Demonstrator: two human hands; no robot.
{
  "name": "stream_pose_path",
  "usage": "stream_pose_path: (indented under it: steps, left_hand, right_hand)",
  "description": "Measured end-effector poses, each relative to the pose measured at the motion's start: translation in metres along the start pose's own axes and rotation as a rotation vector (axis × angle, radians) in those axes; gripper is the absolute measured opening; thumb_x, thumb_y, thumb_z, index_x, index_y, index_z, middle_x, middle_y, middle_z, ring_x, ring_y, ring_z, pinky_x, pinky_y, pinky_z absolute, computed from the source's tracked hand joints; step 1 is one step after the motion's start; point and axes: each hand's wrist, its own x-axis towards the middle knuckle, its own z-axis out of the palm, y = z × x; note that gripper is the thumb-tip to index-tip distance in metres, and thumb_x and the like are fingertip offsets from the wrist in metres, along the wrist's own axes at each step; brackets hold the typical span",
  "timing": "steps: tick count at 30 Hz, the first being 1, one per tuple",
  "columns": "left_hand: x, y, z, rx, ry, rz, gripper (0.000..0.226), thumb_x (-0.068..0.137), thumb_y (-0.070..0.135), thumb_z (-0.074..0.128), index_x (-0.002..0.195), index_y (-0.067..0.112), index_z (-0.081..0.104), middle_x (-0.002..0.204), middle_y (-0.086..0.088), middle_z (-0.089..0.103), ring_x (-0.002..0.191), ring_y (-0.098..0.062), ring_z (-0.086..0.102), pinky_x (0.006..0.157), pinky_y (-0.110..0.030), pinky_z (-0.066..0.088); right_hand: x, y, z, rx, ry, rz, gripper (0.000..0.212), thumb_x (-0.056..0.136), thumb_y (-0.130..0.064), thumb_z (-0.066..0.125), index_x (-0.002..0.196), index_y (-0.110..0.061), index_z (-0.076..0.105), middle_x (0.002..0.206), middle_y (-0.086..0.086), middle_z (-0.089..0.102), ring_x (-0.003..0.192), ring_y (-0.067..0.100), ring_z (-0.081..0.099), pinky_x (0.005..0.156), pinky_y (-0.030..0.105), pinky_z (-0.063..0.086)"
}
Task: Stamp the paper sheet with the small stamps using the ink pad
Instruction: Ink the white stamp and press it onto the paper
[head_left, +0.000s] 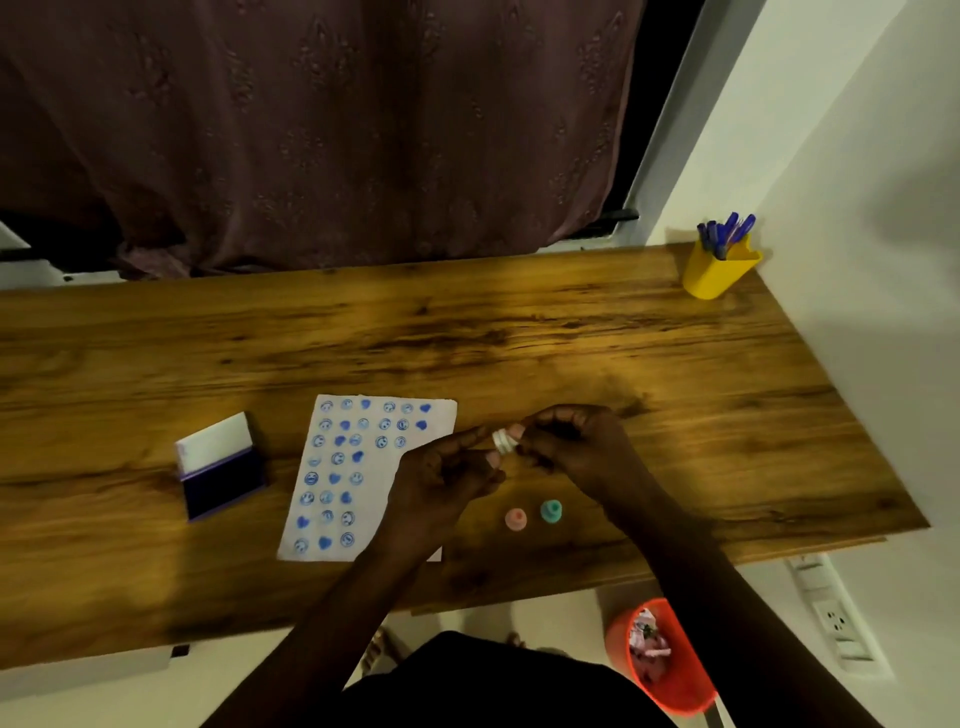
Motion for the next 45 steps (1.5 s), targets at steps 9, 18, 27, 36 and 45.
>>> stream_pose_path:
  steps: [9, 18, 27, 36, 45]
  left_hand:
    - [-0.016, -0.002, -0.040, -0.029, 0.125, 0.008, 0.030, 0.089, -0.004, 0.075, 0.111, 0.016, 0.078, 0.098, -0.012, 0.083, 0.093, -0.029, 0.081, 0.086, -0.042, 0.066]
    - [-0.032, 0.006, -0.081, -0.105, 0.212, 0.027, 0.040, 0.090, 0.000, 0.074, 0.101, 0.037, 0.083, 0.103, -0.006, 0.084, 0.094, -0.031, 0.081, 0.082, -0.043, 0.066]
    - [-0.049, 0.005, -0.130, -0.060, 0.350, 0.000, 0.027, 0.094, 0.006, 0.072, 0.121, 0.002, 0.074, 0.107, -0.016, 0.082, 0.096, -0.030, 0.081, 0.086, -0.039, 0.066]
    - [-0.076, 0.001, -0.193, -0.107, 0.602, 0.028, 0.018, 0.094, 0.009, 0.073, 0.112, 0.006, 0.075, 0.100, -0.013, 0.082, 0.091, -0.032, 0.080, 0.081, -0.041, 0.066]
    - [-0.101, -0.004, -0.243, -0.158, 0.669, 0.024, 0.020, 0.096, 0.013, 0.072, 0.115, 0.008, 0.076, 0.102, -0.015, 0.081, 0.095, -0.036, 0.078, 0.086, -0.046, 0.065]
  right_hand:
    - [0.003, -0.010, 0.045, 0.063, -0.159, 0.044, 0.013, 0.089, -0.022, 0.079, 0.098, -0.013, 0.081, 0.085, 0.007, 0.081, 0.075, 0.013, 0.078, 0.065, 0.018, 0.058]
    - [0.016, -0.021, 0.085, -0.086, -0.253, -0.030, 0.028, 0.084, -0.014, 0.084, 0.112, -0.017, 0.080, 0.102, -0.004, 0.082, 0.094, 0.011, 0.079, 0.082, 0.024, 0.063]
    - [0.029, -0.042, 0.130, -0.116, -0.267, -0.098, 0.028, 0.083, -0.015, 0.085, 0.111, -0.019, 0.080, 0.104, -0.006, 0.081, 0.098, 0.005, 0.076, 0.076, 0.017, 0.059]
    - [0.058, -0.052, 0.217, -0.367, -0.257, -0.225, 0.026, 0.081, -0.030, 0.087, 0.104, -0.021, 0.078, 0.096, -0.008, 0.080, 0.088, 0.004, 0.075, 0.080, 0.025, 0.063]
    - [0.083, -0.042, 0.305, -0.680, -0.392, -0.481, 0.013, 0.088, -0.015, 0.075, 0.101, -0.019, 0.079, 0.095, -0.001, 0.079, 0.085, 0.013, 0.072, 0.071, 0.030, 0.056]
